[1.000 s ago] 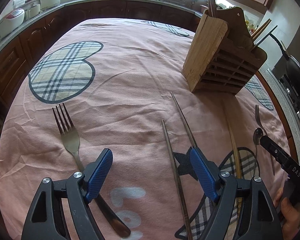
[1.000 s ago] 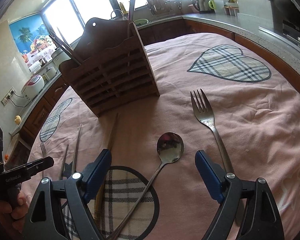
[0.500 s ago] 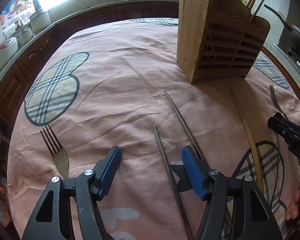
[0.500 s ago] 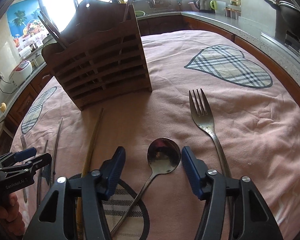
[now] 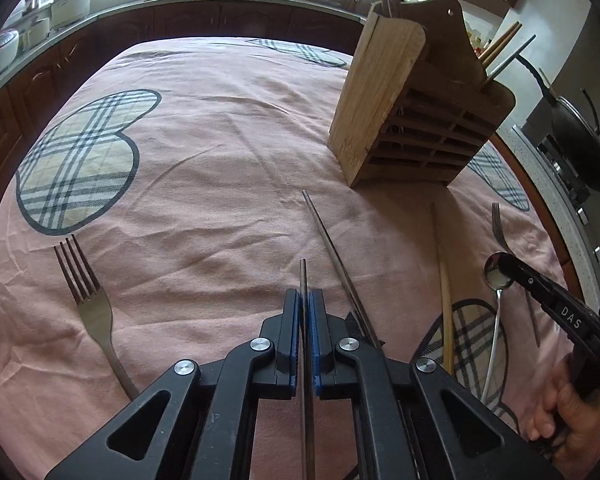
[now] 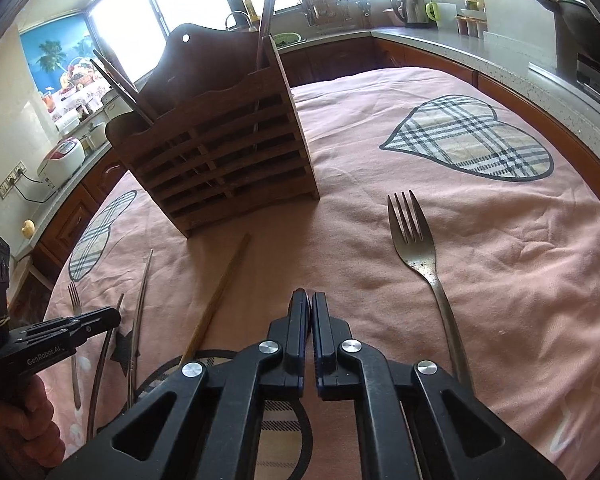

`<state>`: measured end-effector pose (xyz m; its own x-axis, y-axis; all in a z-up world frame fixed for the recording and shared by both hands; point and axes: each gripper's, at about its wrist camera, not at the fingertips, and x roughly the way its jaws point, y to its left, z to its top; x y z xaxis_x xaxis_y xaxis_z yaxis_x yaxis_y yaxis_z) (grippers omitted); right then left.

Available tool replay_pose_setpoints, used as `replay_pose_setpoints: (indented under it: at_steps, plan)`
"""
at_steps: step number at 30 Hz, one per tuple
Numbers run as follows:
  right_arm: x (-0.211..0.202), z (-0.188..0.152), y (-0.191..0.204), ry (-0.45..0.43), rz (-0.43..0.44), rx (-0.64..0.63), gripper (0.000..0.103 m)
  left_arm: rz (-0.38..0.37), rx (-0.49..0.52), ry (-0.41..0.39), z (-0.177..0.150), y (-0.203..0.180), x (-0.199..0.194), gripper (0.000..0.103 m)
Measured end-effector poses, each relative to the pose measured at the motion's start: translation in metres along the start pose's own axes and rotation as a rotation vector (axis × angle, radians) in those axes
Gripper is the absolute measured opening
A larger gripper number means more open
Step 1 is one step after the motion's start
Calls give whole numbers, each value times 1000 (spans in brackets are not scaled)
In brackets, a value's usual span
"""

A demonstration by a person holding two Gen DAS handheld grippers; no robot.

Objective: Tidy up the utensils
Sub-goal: 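Close the left gripper on the chopstick while the right gripper grasps the spoon, then lift the chopstick and spoon and carry them over the wooden holder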

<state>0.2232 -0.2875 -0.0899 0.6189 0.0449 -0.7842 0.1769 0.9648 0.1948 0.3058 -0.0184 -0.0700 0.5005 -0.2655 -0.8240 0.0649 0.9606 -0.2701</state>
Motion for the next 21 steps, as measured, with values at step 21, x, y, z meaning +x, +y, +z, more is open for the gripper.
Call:
replay_pose_setpoints:
  at_steps: [21]
  plan:
    - [-77, 23, 18, -209, 13, -58, 3, -116, -50, -201, -9, 11, -122, 3]
